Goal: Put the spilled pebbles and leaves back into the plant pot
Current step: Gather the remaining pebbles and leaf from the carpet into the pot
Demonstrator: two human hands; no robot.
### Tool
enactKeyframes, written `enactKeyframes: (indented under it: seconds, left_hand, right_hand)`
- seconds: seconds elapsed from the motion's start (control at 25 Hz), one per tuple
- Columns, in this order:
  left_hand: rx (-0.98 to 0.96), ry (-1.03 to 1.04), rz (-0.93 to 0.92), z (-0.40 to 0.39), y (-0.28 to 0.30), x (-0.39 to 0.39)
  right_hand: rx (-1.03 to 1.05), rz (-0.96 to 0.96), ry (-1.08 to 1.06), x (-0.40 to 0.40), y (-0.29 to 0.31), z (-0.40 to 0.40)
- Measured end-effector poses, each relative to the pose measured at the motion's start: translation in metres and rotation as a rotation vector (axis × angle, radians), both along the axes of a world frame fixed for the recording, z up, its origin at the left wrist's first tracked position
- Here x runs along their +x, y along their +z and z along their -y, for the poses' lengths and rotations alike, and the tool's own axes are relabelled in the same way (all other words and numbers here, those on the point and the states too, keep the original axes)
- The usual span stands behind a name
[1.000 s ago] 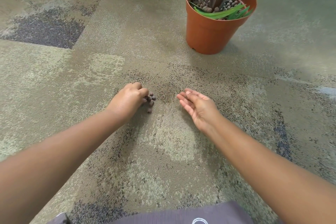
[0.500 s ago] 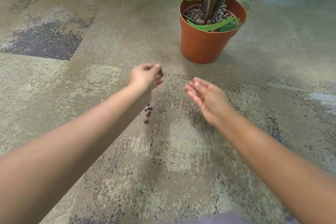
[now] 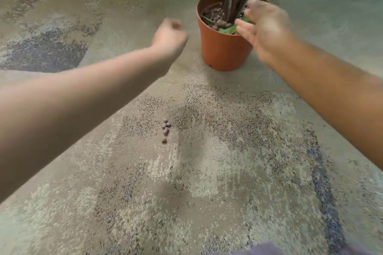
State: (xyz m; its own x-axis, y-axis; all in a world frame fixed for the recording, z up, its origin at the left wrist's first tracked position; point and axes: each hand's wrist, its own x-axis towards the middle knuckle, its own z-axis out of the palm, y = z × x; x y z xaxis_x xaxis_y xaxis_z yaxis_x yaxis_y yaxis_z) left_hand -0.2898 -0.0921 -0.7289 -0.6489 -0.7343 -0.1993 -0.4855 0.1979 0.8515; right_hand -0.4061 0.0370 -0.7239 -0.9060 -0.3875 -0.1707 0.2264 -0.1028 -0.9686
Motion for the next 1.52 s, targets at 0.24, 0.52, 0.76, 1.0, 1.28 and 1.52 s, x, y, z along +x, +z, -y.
enactKeyframes:
  seconds: [0.24, 0.52, 0.76, 1.0, 1.28, 1.52]
  left_hand:
    - [-0.218, -0.447, 0.446, 0.003, -0.098, 0.128]
    - [-0.254, -0.226, 0.366, -0.022, -0.134, 0.144]
    - [-0.371, -0.222, 0.368, -0.032, -0.142, 0.144]
    - [-0.297, -0.168, 0.309, -0.039, -0.140, 0.139]
    - [-0.306, -0.134, 0.304, -0.043, -0.143, 0.139]
    - [-0.335, -0.183, 0.387, -0.042, -0.146, 0.134]
  right_hand:
    - [0.534, -0.424, 0.637, 0.110, -0.086, -0.003]
    - [0.785, -1.019, 1.021, 0.141, -0.142, 0.027]
    - [0.767, -1.188, 0.976, 0.142, -0.144, 0.013]
    - [0.904, -1.173, 0.989, 0.141, -0.131, 0.019]
    - [0.924, -1.067, 1.015, 0.145, -0.118, 0.019]
    - [0.963, -0.834, 0.902, 0.133, -0.124, 0.002]
